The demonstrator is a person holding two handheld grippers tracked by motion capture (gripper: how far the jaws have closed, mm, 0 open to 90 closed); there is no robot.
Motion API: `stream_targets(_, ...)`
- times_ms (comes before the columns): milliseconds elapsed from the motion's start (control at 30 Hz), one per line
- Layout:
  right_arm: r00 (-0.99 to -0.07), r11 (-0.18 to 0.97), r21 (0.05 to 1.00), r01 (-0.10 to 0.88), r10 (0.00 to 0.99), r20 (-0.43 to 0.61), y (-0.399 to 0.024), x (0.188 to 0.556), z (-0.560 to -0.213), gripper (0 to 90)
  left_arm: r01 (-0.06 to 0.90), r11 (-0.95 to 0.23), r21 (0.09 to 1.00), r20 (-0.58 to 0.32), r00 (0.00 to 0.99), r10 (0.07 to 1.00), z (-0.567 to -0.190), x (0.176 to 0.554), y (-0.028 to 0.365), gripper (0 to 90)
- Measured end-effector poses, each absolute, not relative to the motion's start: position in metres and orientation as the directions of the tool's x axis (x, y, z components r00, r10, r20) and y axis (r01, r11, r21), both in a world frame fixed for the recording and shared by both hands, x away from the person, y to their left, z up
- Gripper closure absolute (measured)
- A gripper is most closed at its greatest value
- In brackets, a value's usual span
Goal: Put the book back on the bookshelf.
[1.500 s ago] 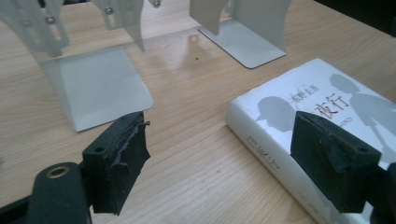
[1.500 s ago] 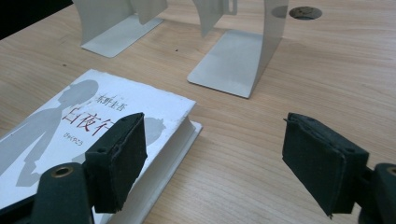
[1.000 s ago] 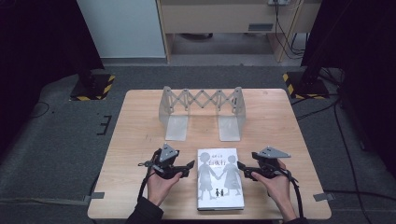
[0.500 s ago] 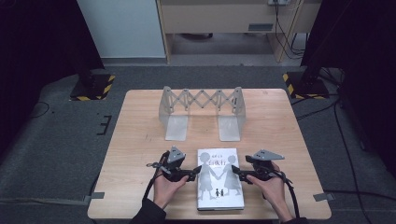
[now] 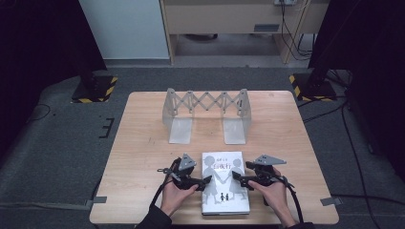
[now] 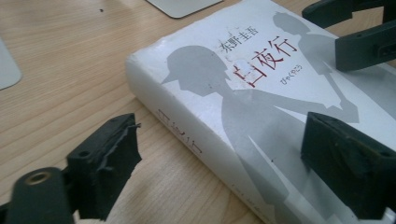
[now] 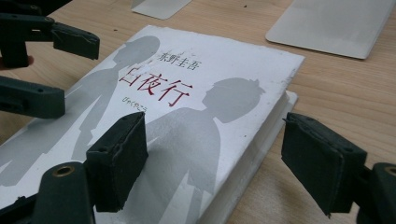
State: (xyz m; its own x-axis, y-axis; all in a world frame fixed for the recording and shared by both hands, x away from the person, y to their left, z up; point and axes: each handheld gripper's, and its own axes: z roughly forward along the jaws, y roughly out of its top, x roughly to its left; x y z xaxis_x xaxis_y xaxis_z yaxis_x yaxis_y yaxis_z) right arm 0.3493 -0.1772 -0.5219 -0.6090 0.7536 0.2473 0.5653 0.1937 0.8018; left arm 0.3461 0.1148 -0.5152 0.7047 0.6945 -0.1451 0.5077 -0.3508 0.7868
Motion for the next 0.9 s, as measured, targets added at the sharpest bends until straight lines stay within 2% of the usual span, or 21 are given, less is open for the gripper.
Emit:
stream_targets(167, -0.612, 0.188, 0.803, 0.566, 0.748, 0.256, -0.175, 0.349, -0.523, 22.5, 0.462, -0.365, 0.808, -0.133, 0.747, 0.652, -0.518, 0.345, 0.110, 9.0)
stream_targets(333, -0.603, 0.168, 0.797, 0.580, 0.747, 0.281, -0.175, 0.349, -0.525, 22.0, 0.496, -0.344, 0.797, -0.189, 0.746, 0.638, -0.520, 0.344, 0.105, 9.0)
stream_targets(667, -0.603, 0.148, 0.792, 0.593, 0.733, 0.314, -0.174, 0.351, -0.528, 21.7, 0.469, -0.373, 0.800, -0.155, 0.763, 0.627, -0.518, 0.345, 0.103, 8.8)
stream_targets(900, -0.611, 0.154, 0.800, 0.579, 0.732, 0.301, -0.171, 0.352, -0.528, 21.9, 0.504, -0.342, 0.793, -0.204, 0.748, 0.631, -0.521, 0.346, 0.105, 9.3)
